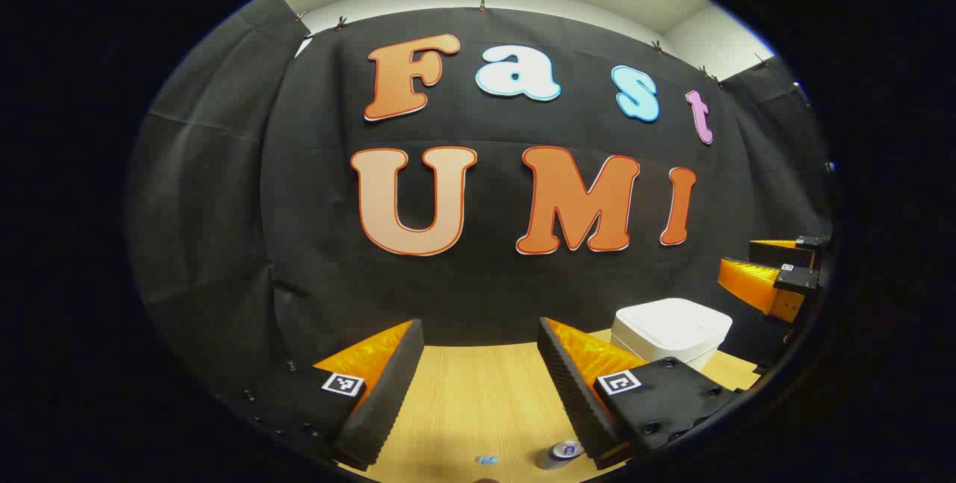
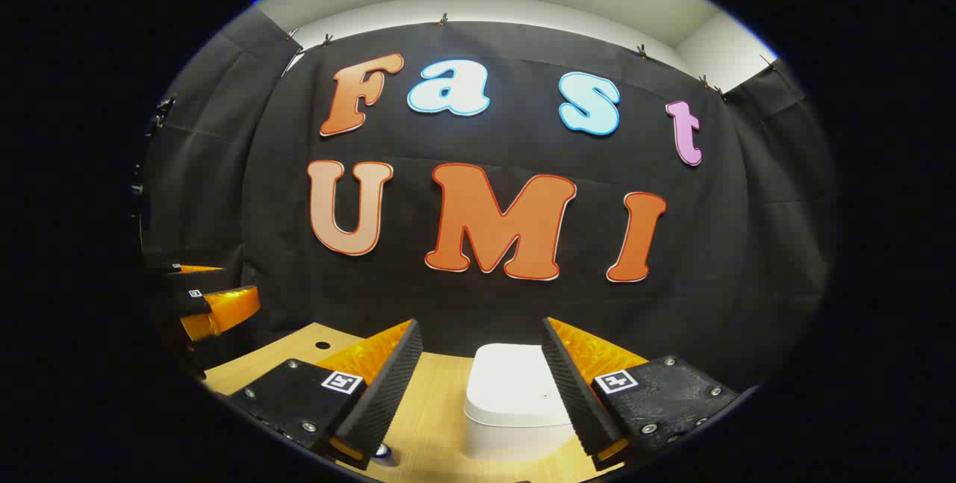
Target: Press the lid of the desktop garbage bin to open it, pick up the crumpled paper on the desktop and throw it into the bin, then pick up the pop can on the desktop and drop it into the bin, and finally close the garbage bin lid.
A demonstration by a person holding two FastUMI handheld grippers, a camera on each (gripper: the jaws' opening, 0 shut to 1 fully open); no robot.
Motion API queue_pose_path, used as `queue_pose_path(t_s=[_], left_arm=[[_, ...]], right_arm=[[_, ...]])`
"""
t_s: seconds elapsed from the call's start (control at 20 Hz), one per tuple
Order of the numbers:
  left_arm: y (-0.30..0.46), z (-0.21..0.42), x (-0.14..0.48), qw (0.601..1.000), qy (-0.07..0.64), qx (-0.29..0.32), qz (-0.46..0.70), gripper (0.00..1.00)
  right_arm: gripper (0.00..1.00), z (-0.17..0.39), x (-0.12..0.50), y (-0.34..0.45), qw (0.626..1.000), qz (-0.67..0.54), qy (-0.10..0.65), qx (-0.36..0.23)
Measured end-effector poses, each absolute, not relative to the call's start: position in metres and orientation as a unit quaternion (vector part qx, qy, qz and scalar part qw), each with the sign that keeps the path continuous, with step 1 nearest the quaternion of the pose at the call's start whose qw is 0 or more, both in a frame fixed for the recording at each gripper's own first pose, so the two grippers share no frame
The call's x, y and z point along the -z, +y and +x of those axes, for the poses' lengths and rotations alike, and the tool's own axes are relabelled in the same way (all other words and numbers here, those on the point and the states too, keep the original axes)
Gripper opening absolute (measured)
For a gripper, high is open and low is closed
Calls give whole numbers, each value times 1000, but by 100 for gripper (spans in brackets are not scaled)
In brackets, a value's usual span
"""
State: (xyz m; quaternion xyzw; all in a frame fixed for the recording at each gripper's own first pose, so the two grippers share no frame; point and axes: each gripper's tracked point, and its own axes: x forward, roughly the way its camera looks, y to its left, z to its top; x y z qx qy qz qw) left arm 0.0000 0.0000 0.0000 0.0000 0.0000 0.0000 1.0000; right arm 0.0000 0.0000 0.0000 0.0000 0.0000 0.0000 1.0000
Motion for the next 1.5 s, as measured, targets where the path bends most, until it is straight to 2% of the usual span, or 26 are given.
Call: queue_pose_path(t_s=[0.2, 0.25, 0.3, 0.35, 0.65, 0.85, 1.25, 1.5], left_arm=[[18, -4, -4, 1000, -9, -11, 1, 97], [22, -5, -2, 1000, -9, -14, 3, 100], [26, -4, -2, 1000, -8, -16, 5, 98], [32, -4, -2, 1000, -9, -20, 6, 100], [59, -1, 1, 999, -8, -35, -3, 97], [70, -2, 3, 999, -9, -44, -7, 99], [61, 11, 14, 999, -5, -32, -7, 98], [30, 15, 8, 999, -11, -31, 6, 97]], right_arm=[[97, 15, -5, 21, 1000, -2, 5, -20], [97, 19, -7, 28, 1000, 1, 3, -26], [97, 23, -10, 36, 999, 3, 1, -32], [97, 26, -10, 43, 999, 5, 2, -39], [97, 41, -7, 81, 998, 7, 17, -67], [97, 51, -6, 87, 997, 13, 29, -68], [97, 50, 6, 57, 999, 0, 36, -40], [96, 55, 9, 12, 999, -3, 31, -23]])
